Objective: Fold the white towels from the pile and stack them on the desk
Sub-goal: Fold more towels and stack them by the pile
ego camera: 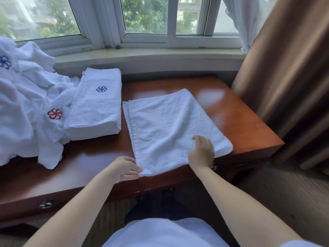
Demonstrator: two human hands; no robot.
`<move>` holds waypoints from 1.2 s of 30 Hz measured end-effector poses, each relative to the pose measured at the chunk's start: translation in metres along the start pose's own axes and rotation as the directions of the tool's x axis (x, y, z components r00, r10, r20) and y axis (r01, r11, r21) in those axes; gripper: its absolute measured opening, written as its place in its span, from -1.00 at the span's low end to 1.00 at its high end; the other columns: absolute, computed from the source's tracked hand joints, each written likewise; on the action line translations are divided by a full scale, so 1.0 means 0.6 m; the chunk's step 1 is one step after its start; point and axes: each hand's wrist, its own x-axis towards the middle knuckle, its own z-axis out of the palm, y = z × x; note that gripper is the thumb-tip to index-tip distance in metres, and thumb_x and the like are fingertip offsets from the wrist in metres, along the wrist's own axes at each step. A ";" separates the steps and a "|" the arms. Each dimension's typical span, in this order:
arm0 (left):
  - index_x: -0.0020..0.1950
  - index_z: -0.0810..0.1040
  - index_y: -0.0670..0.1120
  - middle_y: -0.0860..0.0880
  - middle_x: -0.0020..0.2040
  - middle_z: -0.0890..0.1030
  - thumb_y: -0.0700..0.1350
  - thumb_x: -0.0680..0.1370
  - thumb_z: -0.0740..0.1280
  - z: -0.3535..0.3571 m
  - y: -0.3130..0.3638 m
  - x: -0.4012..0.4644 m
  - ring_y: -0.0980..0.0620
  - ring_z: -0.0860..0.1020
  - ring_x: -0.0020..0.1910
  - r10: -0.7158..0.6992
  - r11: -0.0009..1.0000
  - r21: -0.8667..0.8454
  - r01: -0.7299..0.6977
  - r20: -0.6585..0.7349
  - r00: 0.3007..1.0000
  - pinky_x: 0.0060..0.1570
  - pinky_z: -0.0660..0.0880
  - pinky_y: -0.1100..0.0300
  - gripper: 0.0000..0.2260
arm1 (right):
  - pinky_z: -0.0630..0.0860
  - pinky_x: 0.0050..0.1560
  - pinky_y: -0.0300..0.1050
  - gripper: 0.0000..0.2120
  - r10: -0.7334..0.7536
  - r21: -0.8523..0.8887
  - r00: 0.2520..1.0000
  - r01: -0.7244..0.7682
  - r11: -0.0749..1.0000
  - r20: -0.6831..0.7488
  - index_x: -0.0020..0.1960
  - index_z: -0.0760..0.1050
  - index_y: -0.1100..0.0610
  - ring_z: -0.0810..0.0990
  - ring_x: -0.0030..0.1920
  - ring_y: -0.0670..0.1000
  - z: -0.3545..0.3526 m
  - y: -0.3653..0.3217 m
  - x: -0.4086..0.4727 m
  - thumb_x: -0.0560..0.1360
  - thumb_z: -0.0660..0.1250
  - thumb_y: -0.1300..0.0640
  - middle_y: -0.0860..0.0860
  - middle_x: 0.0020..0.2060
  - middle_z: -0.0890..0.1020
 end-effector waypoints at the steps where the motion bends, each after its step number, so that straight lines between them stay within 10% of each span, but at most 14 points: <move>1: 0.34 0.36 -0.25 -0.24 0.06 0.59 -0.45 0.36 0.48 0.008 -0.001 -0.002 -0.15 0.69 -0.14 -0.033 0.999 0.041 0.030 0.070 0.997 -0.26 0.63 0.07 -0.41 | 0.38 0.17 -0.05 -0.54 -0.038 0.073 0.995 0.031 0.997 0.097 0.23 0.48 0.17 0.44 0.22 0.09 0.009 -0.020 -0.005 0.37 0.18 0.41 0.06 0.14 0.55; 6: 0.34 0.38 -0.32 -0.30 0.07 0.62 -0.36 0.40 0.49 0.022 0.000 0.007 -0.17 0.68 -0.09 -0.088 0.992 0.107 0.071 0.166 0.982 -0.16 0.64 0.06 -0.45 | 0.28 0.34 -0.05 -0.58 -0.131 0.130 0.889 0.081 0.988 0.438 0.46 0.25 0.09 0.26 0.41 0.04 0.048 -0.078 -0.006 0.62 0.08 0.05 0.01 0.39 0.36; 15: 0.20 0.26 -0.09 -0.26 -0.01 0.56 -0.33 0.54 0.30 0.048 0.065 0.065 -0.19 0.63 -0.08 0.145 0.977 -0.126 -0.171 -0.191 0.971 -0.30 0.57 0.12 -0.67 | -0.21 0.50 -0.02 -0.43 -0.182 -0.161 0.787 0.336 0.928 0.589 0.56 -0.22 -0.11 -0.19 0.55 -0.03 0.060 0.006 0.027 0.62 -0.11 -0.18 -0.07 0.56 -0.13; 22: 0.07 0.52 -0.18 -0.14 -0.07 0.56 -0.30 0.55 0.23 0.073 0.096 0.123 -0.03 0.58 -0.24 0.276 0.961 0.071 -0.267 -0.278 0.920 -0.25 0.59 0.16 -0.85 | 0.11 0.43 -0.05 -0.51 -0.044 -0.331 0.993 0.078 0.940 0.108 0.38 0.37 0.11 0.34 0.33 0.04 0.022 0.027 0.085 0.46 0.17 0.32 -0.01 0.27 0.48; 26: 0.11 0.54 -0.18 -0.07 -0.19 0.53 -0.29 0.52 0.24 0.078 0.127 0.152 0.01 0.54 -0.27 0.336 0.942 0.105 -0.320 -0.345 0.876 0.00 0.61 -0.01 -0.80 | 0.32 0.17 -0.02 -0.59 -0.220 -0.075 0.943 0.245 0.967 0.250 0.27 0.49 0.17 0.46 0.20 0.13 0.054 -0.041 0.064 0.44 0.19 0.33 0.07 0.18 0.56; 31: 0.27 0.46 -0.21 -0.10 -0.13 0.52 -0.31 0.53 0.23 0.073 0.181 0.184 0.03 0.51 -0.29 0.279 0.942 -0.061 -0.329 -0.401 0.873 0.00 0.59 0.02 -0.70 | 0.35 0.15 -0.07 -0.67 -0.221 -0.170 0.923 0.284 0.944 0.316 0.28 0.44 0.05 0.42 0.18 0.05 0.085 -0.059 0.045 0.55 0.17 0.00 -0.03 0.20 0.48; 36: 0.44 0.30 -0.22 -0.14 0.05 0.43 -0.25 0.53 0.36 0.060 0.227 0.220 -0.01 0.50 -0.17 0.228 0.926 -0.189 -0.328 -0.414 0.881 -0.18 0.57 0.13 -0.50 | 0.45 -0.07 -0.02 -0.75 -0.191 -0.236 0.956 0.243 0.941 0.221 0.09 0.56 0.13 0.54 -0.04 0.10 0.074 -0.045 0.035 0.41 0.34 0.15 0.02 -0.03 0.59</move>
